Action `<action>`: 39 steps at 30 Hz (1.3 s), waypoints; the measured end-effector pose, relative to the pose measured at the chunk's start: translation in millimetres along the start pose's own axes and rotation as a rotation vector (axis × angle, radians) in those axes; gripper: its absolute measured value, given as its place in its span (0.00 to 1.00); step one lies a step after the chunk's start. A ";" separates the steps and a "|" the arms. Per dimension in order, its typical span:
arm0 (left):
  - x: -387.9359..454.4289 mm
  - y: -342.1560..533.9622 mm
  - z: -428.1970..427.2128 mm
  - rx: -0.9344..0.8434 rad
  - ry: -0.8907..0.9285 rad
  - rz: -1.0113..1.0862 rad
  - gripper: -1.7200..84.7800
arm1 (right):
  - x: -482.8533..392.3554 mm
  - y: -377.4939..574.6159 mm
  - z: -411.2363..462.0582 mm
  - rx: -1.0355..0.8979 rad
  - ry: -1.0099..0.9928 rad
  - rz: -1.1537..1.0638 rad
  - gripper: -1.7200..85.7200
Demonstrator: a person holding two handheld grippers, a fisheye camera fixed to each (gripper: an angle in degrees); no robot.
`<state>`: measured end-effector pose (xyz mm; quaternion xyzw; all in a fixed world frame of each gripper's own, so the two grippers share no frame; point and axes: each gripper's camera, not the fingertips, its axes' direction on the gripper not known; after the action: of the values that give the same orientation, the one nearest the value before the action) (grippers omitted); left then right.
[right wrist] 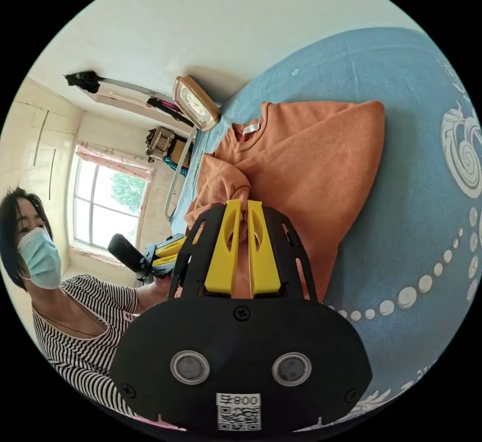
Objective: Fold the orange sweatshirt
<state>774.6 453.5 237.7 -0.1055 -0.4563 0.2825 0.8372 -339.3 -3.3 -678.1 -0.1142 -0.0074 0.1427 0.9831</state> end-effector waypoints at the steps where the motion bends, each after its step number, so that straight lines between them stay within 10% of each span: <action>1: -12.7 2.9 -10.2 0.033 -0.007 -0.035 0.09 | -6.7 1.6 -9.9 0.050 -0.035 -0.012 0.03; 22: -109.5 21.1 12.6 -0.103 0.088 -0.227 0.03 | -117.9 6.3 81.8 -0.349 0.107 -0.216 0.02; 29: -164.7 59.8 -67.2 0.000 -0.275 -0.415 0.05 | -152.5 -0.3 72.4 -0.326 0.144 -0.247 0.02; 39: -213.8 66.0 -64.7 -0.129 -0.308 -0.483 0.03 | -268.3 -79.1 130.9 -0.195 0.085 -0.436 0.02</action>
<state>712.3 391.1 22.1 -0.0025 -0.6069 0.0580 0.7927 -580.7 -123.6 -527.9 -0.2102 -0.0041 -0.0795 0.9744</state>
